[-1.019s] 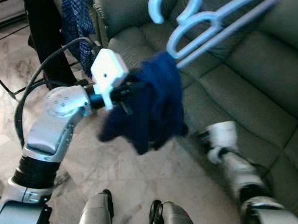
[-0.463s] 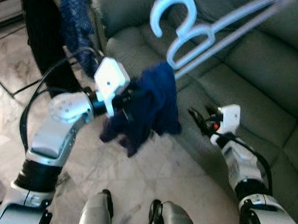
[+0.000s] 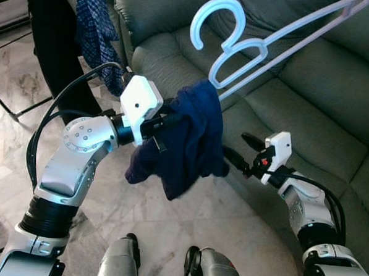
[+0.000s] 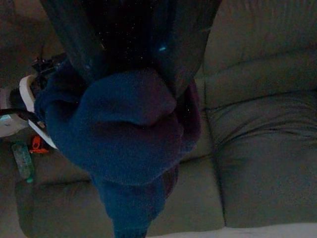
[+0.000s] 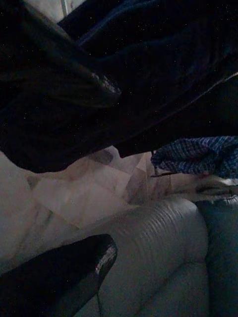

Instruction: Hang hanger

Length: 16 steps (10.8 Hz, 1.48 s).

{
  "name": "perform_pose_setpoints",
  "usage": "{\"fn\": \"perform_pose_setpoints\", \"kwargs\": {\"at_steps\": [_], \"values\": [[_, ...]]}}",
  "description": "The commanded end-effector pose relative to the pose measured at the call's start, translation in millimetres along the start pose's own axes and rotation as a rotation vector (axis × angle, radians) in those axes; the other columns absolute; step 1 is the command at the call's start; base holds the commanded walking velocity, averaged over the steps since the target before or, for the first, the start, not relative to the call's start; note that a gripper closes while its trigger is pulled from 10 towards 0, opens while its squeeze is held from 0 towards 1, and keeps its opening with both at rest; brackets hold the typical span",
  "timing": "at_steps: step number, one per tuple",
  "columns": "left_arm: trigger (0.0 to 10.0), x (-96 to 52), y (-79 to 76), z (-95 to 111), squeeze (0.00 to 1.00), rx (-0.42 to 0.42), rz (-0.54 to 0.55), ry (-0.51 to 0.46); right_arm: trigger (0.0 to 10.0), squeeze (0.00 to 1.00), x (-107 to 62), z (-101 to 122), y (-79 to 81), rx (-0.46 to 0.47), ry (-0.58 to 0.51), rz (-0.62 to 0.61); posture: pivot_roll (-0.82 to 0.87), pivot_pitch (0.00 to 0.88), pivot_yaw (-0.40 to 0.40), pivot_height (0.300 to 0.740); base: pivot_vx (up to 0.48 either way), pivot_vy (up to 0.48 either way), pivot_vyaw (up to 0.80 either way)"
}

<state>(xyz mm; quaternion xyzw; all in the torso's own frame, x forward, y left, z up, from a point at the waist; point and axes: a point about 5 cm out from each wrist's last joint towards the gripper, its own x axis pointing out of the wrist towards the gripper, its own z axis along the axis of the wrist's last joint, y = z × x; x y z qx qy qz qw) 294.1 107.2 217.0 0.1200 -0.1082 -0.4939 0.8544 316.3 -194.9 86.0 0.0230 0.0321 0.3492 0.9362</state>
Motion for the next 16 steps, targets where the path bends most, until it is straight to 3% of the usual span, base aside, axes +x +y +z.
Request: {"fn": "perform_pose_setpoints", "kwargs": {"at_steps": [1,5,11,12,13,14,15,16], "values": [[0.0,2.2,-3.7,5.3,0.0,0.026,-0.028,-0.027,10.0,1.0,-3.0,2.0,0.8,0.002,-0.002,0.031,0.05,0.164,-0.064,0.74,0.0,0.0,0.0],[0.0,7.4,-6.3,15.7,0.0,0.029,-0.05,-0.064,10.0,1.0,1.4,0.1,10.6,0.039,0.011,0.122,0.05,0.164,-0.064,0.74,0.0,0.0,0.0],[0.0,6.9,-11.8,7.4,0.0,0.004,-0.056,-0.049,10.0,1.0,7.2,7.6,19.1,0.063,-0.016,0.193,0.06,0.169,-0.066,0.74,0.0,0.0,0.0],[0.0,3.5,-8.2,-0.4,0.0,-0.005,-0.031,-0.026,10.0,0.86,7.7,14.3,13.7,0.03,-0.038,0.161,0.06,0.169,-0.066,0.74,0.0,0.0,0.0],[0.0,0.0,-5.6,-11.3,0.0,-0.007,-0.005,0.004,10.0,0.59,9.0,17.7,8.2,-0.009,-0.045,0.104,0.06,0.169,-0.066,0.74,0.0,0.0,0.0],[0.0,-7.0,-0.1,-34.7,0.0,-0.041,0.082,0.043,10.0,0.0,9.5,12.4,4.2,-0.072,0.011,0.036,0.06,0.167,-0.066,0.74,0.0,0.0,0.0],[0.0,-18.1,0.6,-64.6,0.0,-0.048,0.153,0.126,10.0,0.0,6.8,-1.3,3.1,-0.155,0.116,-0.015,0.05,0.166,-0.067,0.74,0.0,0.0,0.0],[0.0,-27.2,-3.6,-85.0,0.0,-0.098,0.192,0.168,10.0,0.0,5.2,-8.9,6.2,-0.155,0.149,-0.015,0.05,0.17,-0.068,0.74,0.0,0.0,0.0]]}}
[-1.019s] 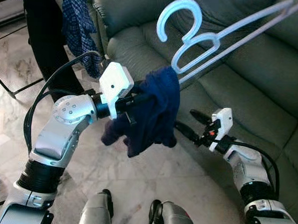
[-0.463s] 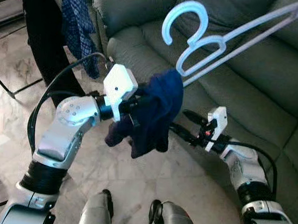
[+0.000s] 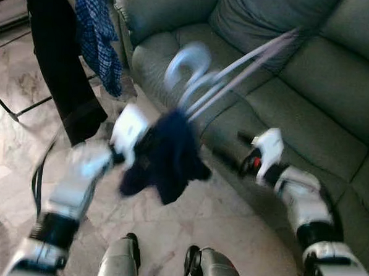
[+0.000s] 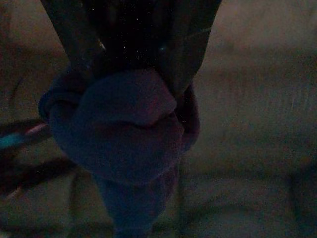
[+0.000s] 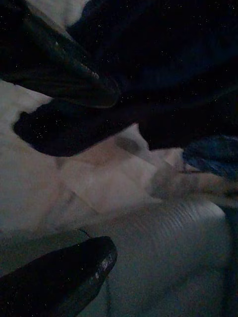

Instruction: Hang hanger

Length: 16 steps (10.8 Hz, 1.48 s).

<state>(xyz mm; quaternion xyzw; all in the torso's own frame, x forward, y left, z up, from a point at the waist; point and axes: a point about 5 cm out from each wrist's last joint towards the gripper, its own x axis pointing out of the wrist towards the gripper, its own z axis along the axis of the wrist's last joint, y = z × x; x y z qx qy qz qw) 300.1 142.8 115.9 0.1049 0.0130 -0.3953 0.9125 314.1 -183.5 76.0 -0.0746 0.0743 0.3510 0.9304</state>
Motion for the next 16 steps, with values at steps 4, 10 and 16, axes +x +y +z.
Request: {"fn": "perform_pose_setpoints", "kwargs": {"at_steps": [4,10,16], "values": [[0.0,7.2,-0.9,7.7,0.0,0.002,0.057,-0.094,10.0,0.0,-0.6,-10.5,6.3,-0.006,0.021,-0.02,0.03,0.184,-0.075,0.74,0.0,0.0,0.0],[0.0,13.5,-12.8,52.9,0.0,0.066,-0.06,-0.227,10.0,0.0,0.9,13.0,-8.5,-0.008,-0.09,-0.045,0.04,0.19,-0.079,0.74,0.0,0.0,0.0],[0.0,15.6,-18.5,70.2,0.0,0.101,-0.11,-0.249,10.0,0.0,-4.5,21.8,-12.9,0.088,-0.135,0.06,0.04,0.194,-0.078,0.74,0.0,0.0,0.0]]}}
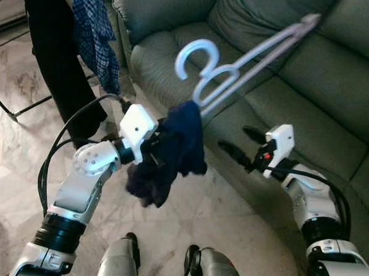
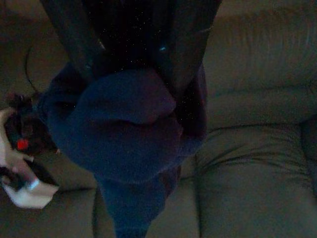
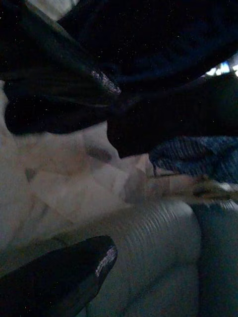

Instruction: Hang hanger

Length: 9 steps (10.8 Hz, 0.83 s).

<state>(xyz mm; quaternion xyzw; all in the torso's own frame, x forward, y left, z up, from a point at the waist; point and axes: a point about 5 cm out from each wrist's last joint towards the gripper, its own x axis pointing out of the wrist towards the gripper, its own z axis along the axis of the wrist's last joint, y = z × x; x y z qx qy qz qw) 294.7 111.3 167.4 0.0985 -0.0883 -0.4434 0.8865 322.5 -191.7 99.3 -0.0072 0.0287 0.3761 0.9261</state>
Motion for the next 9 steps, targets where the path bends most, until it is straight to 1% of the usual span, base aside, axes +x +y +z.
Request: {"fn": "perform_pose_setpoints", "kwargs": {"at_steps": [1,3,5,7,9], "values": [[0.0,6.2,-2.5,15.9,0.0,0.028,-0.03,-0.057,10.0,0.0,0.7,-0.8,4.0,0.001,0.01,0.041,0.04,0.194,-0.078,0.74,0.0,0.0,0.0],[0.0,7.4,-3.9,20.6,0.0,0.031,-0.043,-0.066,10.0,0.0,1.3,-1.3,4.4,0.002,0.018,0.057,0.04,0.194,-0.078,0.74,0.0,0.0,0.0],[0.0,8.2,-5.3,30.5,0.0,0.025,-0.063,-0.097,10.0,0.0,-1.3,0.0,0.3,-0.019,0.02,0.032,0.04,0.194,-0.077,0.74,0.0,0.0,0.0],[0.0,7.8,-4.4,29.6,0.0,0.027,-0.064,-0.091,10.0,0.0,-1.8,3.4,-1.8,-0.025,0.004,0.018,0.04,0.194,-0.077,0.74,0.0,0.0,0.0],[0.0,8.3,-4.3,30.5,0.0,0.025,-0.067,-0.088,10.0,0.0,-3.9,8.4,-2.7,0.012,-0.047,0.03,0.04,0.192,-0.075,0.74,0.0,0.0,0.0]]}}
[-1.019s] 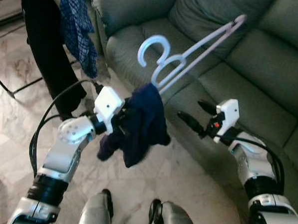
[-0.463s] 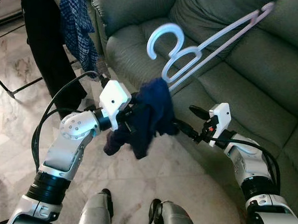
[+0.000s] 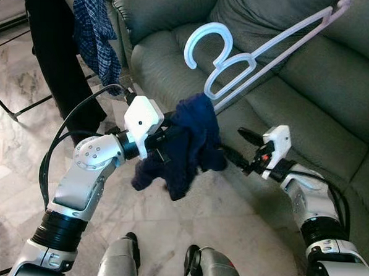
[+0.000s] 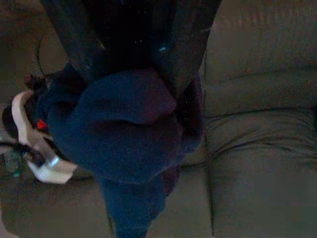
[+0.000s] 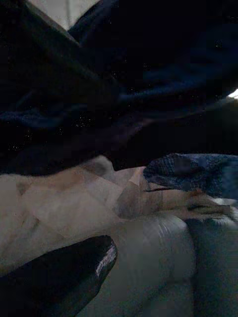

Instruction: Hang hanger

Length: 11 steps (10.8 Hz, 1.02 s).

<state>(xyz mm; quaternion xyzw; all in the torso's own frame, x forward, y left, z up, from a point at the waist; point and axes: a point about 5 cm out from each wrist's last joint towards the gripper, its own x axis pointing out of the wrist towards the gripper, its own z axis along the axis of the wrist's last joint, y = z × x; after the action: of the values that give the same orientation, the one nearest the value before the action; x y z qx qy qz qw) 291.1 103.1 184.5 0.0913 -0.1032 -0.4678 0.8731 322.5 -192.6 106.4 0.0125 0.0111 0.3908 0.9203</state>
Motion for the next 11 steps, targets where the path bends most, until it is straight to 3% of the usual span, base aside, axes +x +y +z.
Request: {"fn": "perform_pose_setpoints", "kwargs": {"at_steps": [1,5,11], "values": [[0.0,2.8,-0.9,11.8,0.0,0.027,-0.017,-0.044,10.0,0.0,-3.2,5.2,-2.6,0.008,-0.033,-0.002,0.04,0.191,-0.074,0.74,0.0,0.0,0.0],[0.0,4.4,-3.1,20.1,0.0,0.038,-0.034,-0.063,10.0,0.0,0.6,-5.7,1.8,0.008,0.027,0.011,0.05,0.189,-0.074,0.74,0.0,0.0,0.0],[0.0,6.3,-11.6,37.6,0.0,0.02,-0.101,-0.114,10.0,0.0,0.5,-5.5,-1.7,-0.017,0.031,-0.023,0.05,0.194,-0.073,0.74,0.0,0.0,0.0]]}}
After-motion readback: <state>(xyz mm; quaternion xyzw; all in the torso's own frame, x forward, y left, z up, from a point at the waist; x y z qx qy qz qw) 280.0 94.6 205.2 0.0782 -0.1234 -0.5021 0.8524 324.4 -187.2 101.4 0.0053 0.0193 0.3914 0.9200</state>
